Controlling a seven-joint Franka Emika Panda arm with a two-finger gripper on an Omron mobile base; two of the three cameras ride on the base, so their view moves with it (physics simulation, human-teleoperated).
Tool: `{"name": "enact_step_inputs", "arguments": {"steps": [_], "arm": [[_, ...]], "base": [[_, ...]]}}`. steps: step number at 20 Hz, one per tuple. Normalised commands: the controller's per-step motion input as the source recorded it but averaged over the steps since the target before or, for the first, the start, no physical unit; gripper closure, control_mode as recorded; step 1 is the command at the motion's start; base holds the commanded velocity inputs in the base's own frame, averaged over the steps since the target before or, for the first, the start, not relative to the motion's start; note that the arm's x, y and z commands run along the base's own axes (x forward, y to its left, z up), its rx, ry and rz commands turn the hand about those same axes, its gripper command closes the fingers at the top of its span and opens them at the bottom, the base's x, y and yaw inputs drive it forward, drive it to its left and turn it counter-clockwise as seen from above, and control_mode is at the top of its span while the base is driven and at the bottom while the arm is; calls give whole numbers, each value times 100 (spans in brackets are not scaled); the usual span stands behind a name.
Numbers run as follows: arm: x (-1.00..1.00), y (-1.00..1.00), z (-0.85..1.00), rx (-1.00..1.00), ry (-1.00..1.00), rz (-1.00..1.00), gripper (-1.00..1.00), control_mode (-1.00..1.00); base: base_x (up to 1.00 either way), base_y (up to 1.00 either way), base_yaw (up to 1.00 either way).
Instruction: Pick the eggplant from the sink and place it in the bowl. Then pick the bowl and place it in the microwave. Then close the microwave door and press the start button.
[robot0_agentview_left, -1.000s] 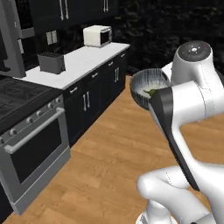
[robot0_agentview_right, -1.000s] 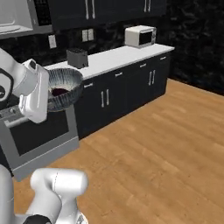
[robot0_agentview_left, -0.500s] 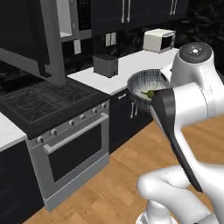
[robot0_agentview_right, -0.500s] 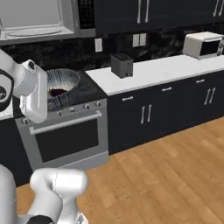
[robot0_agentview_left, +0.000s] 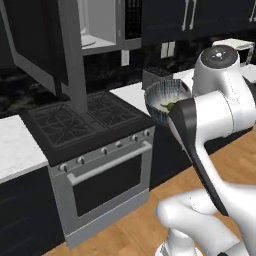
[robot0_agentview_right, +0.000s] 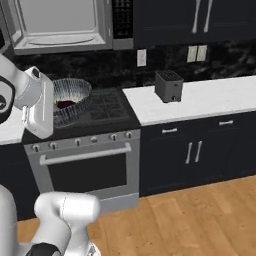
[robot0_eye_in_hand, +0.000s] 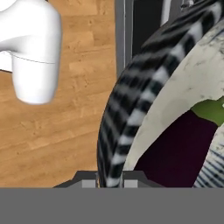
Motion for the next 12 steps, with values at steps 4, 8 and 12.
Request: {"name": "enact_step_inputs", "arguments": {"steps": [4, 8, 12], "arm": [[0, 0, 0, 0, 0, 0, 100, 100], [0, 0, 0, 0, 0, 0, 100, 100], [0, 0, 0, 0, 0, 0, 100, 100]], "base": [[55, -16, 39], [72, -2, 30], [88, -9, 15]]}}
